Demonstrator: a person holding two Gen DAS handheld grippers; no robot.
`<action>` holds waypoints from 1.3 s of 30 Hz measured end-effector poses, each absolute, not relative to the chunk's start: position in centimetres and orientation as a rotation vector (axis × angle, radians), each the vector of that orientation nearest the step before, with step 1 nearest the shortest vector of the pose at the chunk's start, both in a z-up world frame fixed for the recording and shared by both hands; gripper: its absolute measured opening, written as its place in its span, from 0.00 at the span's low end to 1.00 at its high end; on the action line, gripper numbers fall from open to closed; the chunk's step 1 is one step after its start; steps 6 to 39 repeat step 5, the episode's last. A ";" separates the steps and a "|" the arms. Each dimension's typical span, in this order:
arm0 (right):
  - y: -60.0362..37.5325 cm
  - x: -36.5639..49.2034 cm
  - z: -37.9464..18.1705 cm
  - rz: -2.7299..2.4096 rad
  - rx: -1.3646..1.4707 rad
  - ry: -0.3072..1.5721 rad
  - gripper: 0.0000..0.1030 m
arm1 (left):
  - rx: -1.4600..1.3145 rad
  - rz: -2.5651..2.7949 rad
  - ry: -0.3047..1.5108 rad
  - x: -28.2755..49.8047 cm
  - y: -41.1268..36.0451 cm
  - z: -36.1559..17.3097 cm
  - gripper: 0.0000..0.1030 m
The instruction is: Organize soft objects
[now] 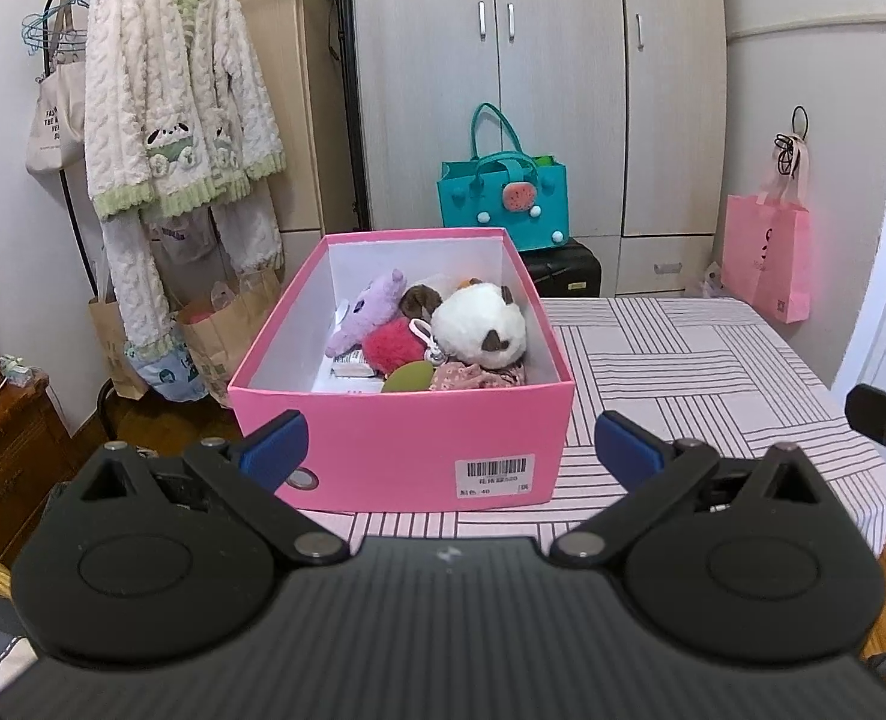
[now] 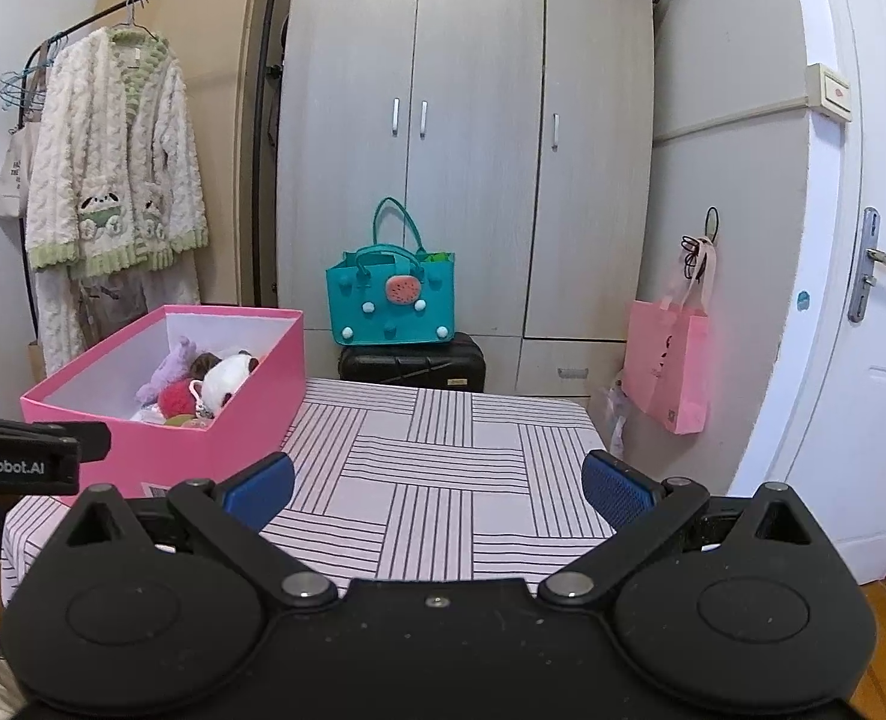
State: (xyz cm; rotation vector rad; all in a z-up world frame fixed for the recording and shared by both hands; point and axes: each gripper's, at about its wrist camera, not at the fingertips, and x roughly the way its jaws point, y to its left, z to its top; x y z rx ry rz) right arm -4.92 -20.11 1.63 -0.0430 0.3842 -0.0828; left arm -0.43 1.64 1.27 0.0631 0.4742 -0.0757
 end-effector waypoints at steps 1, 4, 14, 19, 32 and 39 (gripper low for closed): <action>-20.1 -4.9 1.6 -0.081 -0.042 0.383 1.00 | 0.062 -0.076 0.476 -0.4 1.7 1.3 1.00; -20.1 -5.0 1.6 -0.082 -0.043 0.384 1.00 | 0.064 -0.073 0.480 -0.4 1.7 1.2 1.00; -20.2 -4.9 1.6 -0.083 -0.042 0.385 1.00 | 0.063 -0.072 0.483 -0.3 1.7 1.2 1.00; -20.2 -4.9 1.6 -0.083 -0.042 0.385 1.00 | 0.063 -0.072 0.483 -0.3 1.7 1.2 1.00; -20.2 -4.9 1.6 -0.083 -0.042 0.385 1.00 | 0.063 -0.072 0.483 -0.3 1.7 1.2 1.00; -20.2 -4.9 1.6 -0.083 -0.042 0.385 1.00 | 0.063 -0.072 0.483 -0.3 1.7 1.2 1.00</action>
